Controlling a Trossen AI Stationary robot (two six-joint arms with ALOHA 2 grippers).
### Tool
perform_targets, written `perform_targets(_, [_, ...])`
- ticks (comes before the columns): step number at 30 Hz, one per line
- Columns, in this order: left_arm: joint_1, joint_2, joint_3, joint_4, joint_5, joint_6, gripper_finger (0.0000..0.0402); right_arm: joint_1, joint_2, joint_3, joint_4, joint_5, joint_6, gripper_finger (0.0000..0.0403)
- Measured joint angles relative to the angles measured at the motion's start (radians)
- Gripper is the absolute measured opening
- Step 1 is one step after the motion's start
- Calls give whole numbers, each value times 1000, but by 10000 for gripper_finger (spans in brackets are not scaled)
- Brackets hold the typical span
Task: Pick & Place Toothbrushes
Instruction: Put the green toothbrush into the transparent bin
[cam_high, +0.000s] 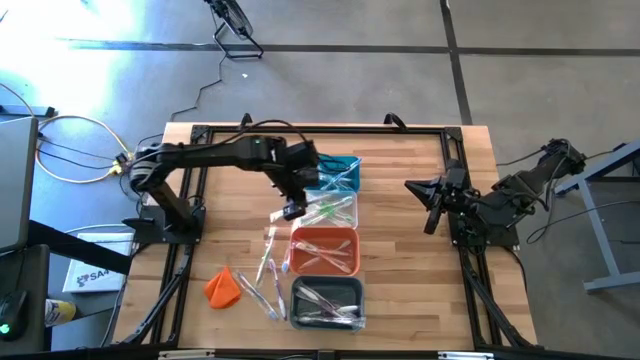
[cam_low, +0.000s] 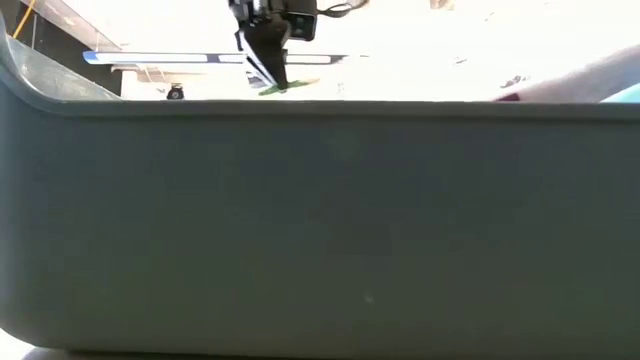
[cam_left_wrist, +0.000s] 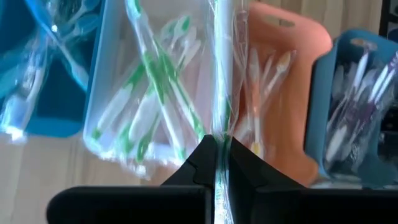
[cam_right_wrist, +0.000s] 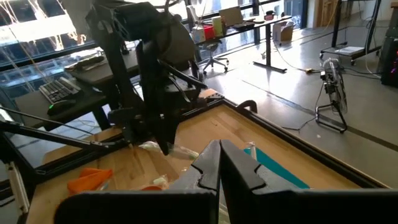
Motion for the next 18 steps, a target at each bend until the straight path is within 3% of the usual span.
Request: perform_targets(18, [0, 187, 44, 150, -18, -29, 6, 0, -16, 0, -34, -22, -29, 2])
